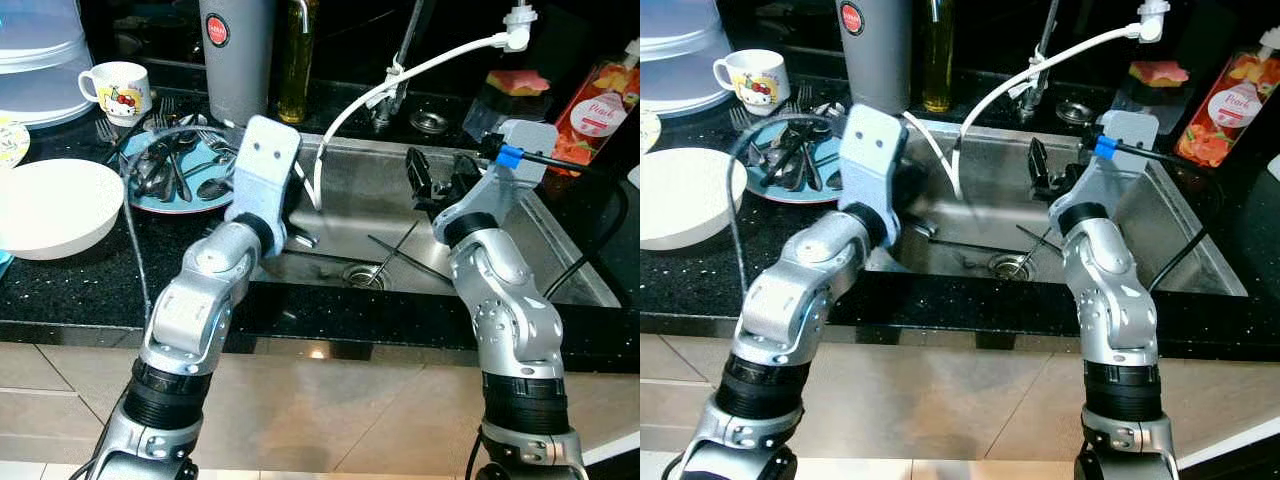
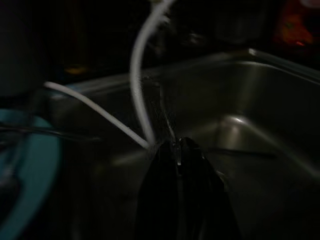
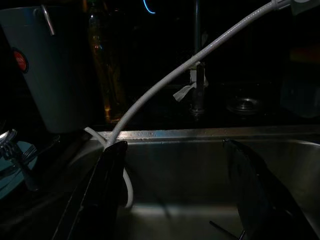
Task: Kitchen organization
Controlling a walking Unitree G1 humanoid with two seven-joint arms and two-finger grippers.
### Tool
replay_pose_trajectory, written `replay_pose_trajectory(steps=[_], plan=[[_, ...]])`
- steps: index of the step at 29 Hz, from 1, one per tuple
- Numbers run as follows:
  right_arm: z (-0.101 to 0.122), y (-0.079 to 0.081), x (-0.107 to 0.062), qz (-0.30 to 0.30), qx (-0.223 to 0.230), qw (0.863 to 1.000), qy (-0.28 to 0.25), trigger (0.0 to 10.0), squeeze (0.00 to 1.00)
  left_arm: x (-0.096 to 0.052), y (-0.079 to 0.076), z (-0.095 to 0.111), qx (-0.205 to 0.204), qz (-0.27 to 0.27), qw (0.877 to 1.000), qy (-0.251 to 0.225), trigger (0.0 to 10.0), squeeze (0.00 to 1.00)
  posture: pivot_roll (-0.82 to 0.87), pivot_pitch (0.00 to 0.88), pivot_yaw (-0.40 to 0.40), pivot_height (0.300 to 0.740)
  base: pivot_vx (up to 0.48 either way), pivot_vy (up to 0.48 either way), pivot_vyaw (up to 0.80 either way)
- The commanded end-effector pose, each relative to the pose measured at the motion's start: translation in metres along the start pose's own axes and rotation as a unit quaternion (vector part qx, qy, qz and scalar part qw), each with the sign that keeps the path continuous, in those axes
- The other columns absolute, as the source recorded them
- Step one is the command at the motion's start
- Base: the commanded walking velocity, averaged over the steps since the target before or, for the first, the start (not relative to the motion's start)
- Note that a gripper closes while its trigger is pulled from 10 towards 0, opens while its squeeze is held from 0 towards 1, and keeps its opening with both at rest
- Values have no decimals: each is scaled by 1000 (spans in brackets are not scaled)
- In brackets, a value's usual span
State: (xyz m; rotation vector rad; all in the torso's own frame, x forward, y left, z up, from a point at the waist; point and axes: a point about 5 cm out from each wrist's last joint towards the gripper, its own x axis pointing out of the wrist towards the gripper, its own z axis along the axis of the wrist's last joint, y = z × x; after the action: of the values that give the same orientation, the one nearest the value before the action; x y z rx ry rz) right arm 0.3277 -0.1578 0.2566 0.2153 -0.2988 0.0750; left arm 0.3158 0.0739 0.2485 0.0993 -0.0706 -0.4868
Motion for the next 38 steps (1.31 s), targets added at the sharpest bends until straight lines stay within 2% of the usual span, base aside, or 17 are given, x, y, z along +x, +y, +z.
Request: replay_pose_trajectory(steps=[1, 2, 3, 4, 13, 14, 15, 16, 18, 22, 25, 27, 30, 34, 36, 38], plan=[[-1, -6, 1, -10, -4, 1000, 3, 10000, 0, 1, -3, -3, 7, -9, 1000, 6, 10000, 16, 213, 19, -85, 740, 0, 0, 0], [-1, -6, 1, -10, -4, 1000, 3, 10000, 0, 1, -2, -6, 14, -3, 1000, 10, 10000, 325, 214, 17, -87, 740, 0, 0, 0], [-1, -6, 1, -10, -4, 1000, 3, 10000, 0, 1, -2, -6, 14, -3, 1000, 10, 10000, 325, 214, 17, -87, 740, 0, 0, 0], [-1, -5, 1, -9, -4, 1000, 3, 10000, 0, 0, 1, -10, 17, 3, 1000, 19, 10000, 1000, 215, 16, -89, 740, 0, 0, 0], [0, -4, 3, -5, -3, 1000, 2, 10000, 0, 0, 1, -4, 24, 4, 1000, -6, 10000, 1000, 214, 18, -92, 740, 0, 0, 0], [0, -3, 3, -5, -3, 1000, 2, 10000, 0, -1, 0, 0, 29, 3, 999, -19, 10000, 812, 213, 19, -91, 740, 0, 0, 0], [0, -3, 3, -5, -3, 1000, 2, 10000, 0, -1, 0, 0, 29, 3, 999, -19, 10000, 812, 213, 19, -91, 740, 0, 0, 0], [0, -3, 2, -5, -3, 1000, 2, 10000, 0, -1, -1, 3, 33, 6, 999, -31, 10000, 0, 212, 22, -90, 740, 0, 0, 0], [-1, -4, 2, -6, -2, 1000, 3, 10000, 0, -1, 0, 6, 47, 20, 998, -37, 10000, 0, 212, 25, -89, 740, 0, 0, 0], [-1, -3, 2, -7, -1, 1000, 3, 10000, 0, 5, 7, -3, 105, 72, 992, 18, 10000, 0, 211, 31, -86, 740, 0, 0, 0], [-1, -3, 2, -8, 0, 1000, 2, 10000, 0, 7, 11, -5, 105, 81, 991, 34, 10000, 0, 211, 31, -86, 740, 0, 0, 0], [-1, -2, 2, -7, 1, 1000, 3, 10000, 0, 8, 24, 0, 118, 142, 982, 31, 10000, 0, 215, 40, -87, 740, 0, 0, 0], [-2, -2, 2, -7, 1, 1000, 3, 10000, 0, 9, 32, 2, 132, 166, 977, 29, 10000, 0, 215, 42, -86, 740, 0, 0, 0], [-1, 0, 2, -6, 4, 1000, 2, 10000, 0, 9, 42, 1, 125, 187, 974, 33, 10000, 0, 214, 49, -85, 740, 0, 0, 0], [-1, 1, 3, -4, 6, 1000, 1, 10000, 0, 8, 49, -2, 81, 205, 974, 45, 10000, 0, 216, 46, -80, 740, 0, 0, 0], [-1, 1, 3, -4, 6, 1000, 1, 10000, 0, 7, 56, -4, 72, 230, 969, 58, 10000, 0, 214, 46, -77, 740, 0, 0, 0]])
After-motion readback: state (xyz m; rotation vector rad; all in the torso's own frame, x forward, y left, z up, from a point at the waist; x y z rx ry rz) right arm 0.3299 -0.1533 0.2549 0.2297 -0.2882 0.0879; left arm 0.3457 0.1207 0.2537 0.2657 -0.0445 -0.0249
